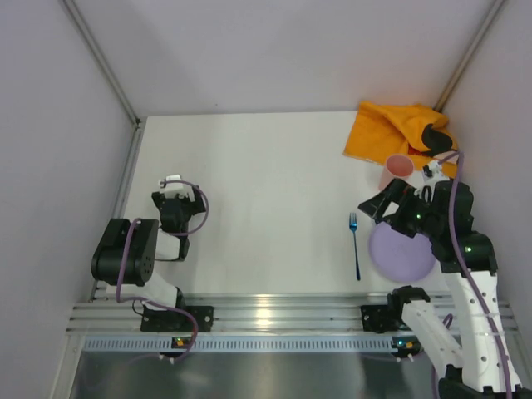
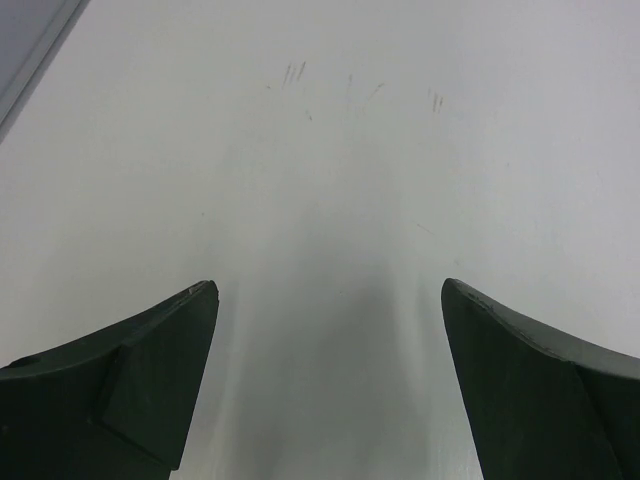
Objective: Set the dinner table for one person
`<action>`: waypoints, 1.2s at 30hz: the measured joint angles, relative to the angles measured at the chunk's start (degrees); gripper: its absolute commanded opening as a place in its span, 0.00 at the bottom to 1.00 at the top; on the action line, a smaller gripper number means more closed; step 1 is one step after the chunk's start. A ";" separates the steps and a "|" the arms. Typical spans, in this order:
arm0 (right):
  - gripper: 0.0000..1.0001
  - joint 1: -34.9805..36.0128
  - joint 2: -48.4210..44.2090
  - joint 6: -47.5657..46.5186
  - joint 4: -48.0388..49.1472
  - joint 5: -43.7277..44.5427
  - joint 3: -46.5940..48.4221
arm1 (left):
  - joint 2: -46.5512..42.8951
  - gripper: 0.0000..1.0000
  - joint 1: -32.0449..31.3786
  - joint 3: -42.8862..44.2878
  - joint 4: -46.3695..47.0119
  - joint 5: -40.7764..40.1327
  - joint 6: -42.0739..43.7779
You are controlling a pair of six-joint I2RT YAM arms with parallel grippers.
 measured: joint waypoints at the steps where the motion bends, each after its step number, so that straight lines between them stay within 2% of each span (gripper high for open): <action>1: 1.00 0.00 0.68 -0.13 -0.15 -0.35 0.00 | 0.00 0.98 0.00 0.00 0.00 0.44 0.15; 10: 1.00 1.29 5.68 -4.57 -3.52 -4.61 0.48 | 0.00 0.98 0.00 0.00 0.00 2.03 1.01; 17: 1.00 4.81 17.97 -7.65 -7.26 -2.47 10.62 | -1.53 0.98 -0.63 0.68 -2.54 0.85 1.33; 20: 1.00 6.80 28.74 -8.04 -8.22 -2.14 19.93 | -8.96 0.99 -1.64 4.61 -15.37 -1.01 0.09; 23: 1.00 8.13 41.59 -8.68 -8.90 -1.36 31.04 | -14.40 0.98 -1.95 16.09 -30.64 -0.81 -2.86; 25: 1.00 8.44 49.07 -8.98 -8.85 0.55 37.13 | -16.81 0.98 -1.95 22.38 -37.48 -0.26 -5.03; 30: 1.00 7.78 67.56 -9.51 -9.88 6.51 54.36 | -20.83 0.99 -3.28 30.21 -48.81 -0.76 -10.01; 36: 1.00 5.86 90.42 -9.53 -9.99 12.90 79.01 | -16.39 0.99 -3.82 31.04 -55.10 0.70 -14.38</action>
